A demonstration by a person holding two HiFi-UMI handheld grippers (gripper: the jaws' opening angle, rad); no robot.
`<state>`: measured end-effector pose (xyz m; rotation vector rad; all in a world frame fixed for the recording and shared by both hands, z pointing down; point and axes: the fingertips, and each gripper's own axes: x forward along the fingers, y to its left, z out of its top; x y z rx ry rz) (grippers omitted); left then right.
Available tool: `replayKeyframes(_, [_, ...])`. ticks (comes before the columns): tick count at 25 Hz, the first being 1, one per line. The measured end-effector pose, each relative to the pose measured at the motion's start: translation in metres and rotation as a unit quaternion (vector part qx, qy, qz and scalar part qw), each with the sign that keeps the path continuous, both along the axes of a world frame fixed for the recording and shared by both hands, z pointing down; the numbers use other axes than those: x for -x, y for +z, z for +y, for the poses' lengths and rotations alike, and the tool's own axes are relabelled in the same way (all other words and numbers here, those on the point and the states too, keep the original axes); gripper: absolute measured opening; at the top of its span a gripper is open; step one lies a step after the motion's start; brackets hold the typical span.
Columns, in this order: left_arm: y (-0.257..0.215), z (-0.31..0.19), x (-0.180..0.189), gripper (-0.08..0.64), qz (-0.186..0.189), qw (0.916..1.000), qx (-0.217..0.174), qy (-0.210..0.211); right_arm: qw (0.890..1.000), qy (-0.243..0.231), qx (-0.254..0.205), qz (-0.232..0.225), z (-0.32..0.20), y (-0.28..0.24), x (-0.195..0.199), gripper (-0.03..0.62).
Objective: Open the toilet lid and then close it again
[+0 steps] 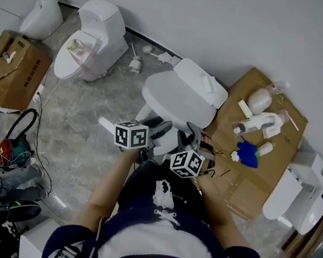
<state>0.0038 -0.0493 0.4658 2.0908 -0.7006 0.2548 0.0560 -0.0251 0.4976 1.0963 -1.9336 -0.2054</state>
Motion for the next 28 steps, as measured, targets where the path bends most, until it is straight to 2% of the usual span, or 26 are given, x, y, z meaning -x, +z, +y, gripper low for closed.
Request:
replayKeyframes(6, [-0.008, -0.01, -0.006, 0.214, -0.014, 0.9997, -0.017, -0.008, 0.999, -0.009, 0.03, -0.03, -0.012, -0.009, -0.007, 0.17])
replayKeyframes(18, [-0.023, -0.021, -0.019, 0.21, -0.025, 0.9974, -0.065, -0.016, 0.997, -0.013, 0.032, -0.072, -0.032, -0.025, -0.026, 0.17])
replayKeyframes(22, [-0.028, -0.022, -0.023, 0.168, -0.041, 0.9948, -0.092, -0.011, 0.996, -0.019, 0.039, -0.082, -0.04, -0.03, -0.036, 0.17])
replayKeyframes(28, [-0.043, -0.031, -0.025, 0.101, -0.043, 0.9894, -0.134, -0.036, 0.993, -0.023, 0.053, -0.098, -0.054, -0.04, -0.047, 0.17])
